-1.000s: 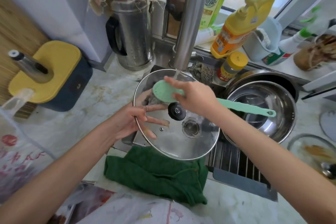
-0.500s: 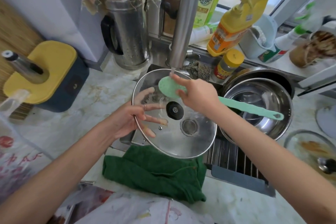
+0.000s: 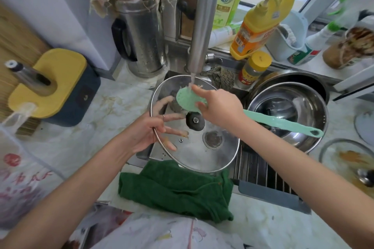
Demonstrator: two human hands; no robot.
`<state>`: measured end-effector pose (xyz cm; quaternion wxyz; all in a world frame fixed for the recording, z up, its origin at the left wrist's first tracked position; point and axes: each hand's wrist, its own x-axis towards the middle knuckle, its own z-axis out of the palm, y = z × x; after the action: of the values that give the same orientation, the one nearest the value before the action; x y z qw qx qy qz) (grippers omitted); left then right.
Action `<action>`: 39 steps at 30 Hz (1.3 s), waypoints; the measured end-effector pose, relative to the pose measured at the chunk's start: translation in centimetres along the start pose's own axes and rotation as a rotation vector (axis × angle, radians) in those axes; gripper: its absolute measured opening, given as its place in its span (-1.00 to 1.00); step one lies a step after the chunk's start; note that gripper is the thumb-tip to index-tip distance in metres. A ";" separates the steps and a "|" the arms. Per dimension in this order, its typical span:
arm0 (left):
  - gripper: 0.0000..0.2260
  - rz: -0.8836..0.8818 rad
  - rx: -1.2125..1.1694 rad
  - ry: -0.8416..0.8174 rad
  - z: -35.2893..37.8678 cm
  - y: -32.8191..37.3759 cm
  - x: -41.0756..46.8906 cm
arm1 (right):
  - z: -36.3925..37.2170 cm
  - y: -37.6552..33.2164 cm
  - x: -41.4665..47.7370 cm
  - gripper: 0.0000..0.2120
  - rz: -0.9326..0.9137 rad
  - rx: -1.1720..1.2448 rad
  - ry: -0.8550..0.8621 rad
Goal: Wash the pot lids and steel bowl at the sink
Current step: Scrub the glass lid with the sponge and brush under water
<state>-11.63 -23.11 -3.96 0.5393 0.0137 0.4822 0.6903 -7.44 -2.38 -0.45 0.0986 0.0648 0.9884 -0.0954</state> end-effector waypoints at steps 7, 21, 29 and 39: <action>-0.17 -0.004 0.011 -0.010 -0.2 0.0 0.1 | 0.5 -0.3 -0.1 -0.48 0.065 0.114 -0.003; -0.18 0.025 0.034 -0.030 0.3 0.7 0.5 | 1.5 -0.8 -0.2 -0.46 0.134 0.266 0.036; -0.12 0.045 0.033 -0.028 0.0 0.6 0.3 | 2.4 3.5 1.8 -0.48 0.373 0.337 0.107; -0.12 0.094 0.007 -0.015 -0.9 1.6 0.3 | 2.5 2.1 0.3 -0.49 0.176 0.346 0.016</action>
<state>-13.39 -23.35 -3.49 0.5100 0.0433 0.4793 0.7130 -6.97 -0.84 -3.29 0.0862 0.1678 0.9485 -0.2545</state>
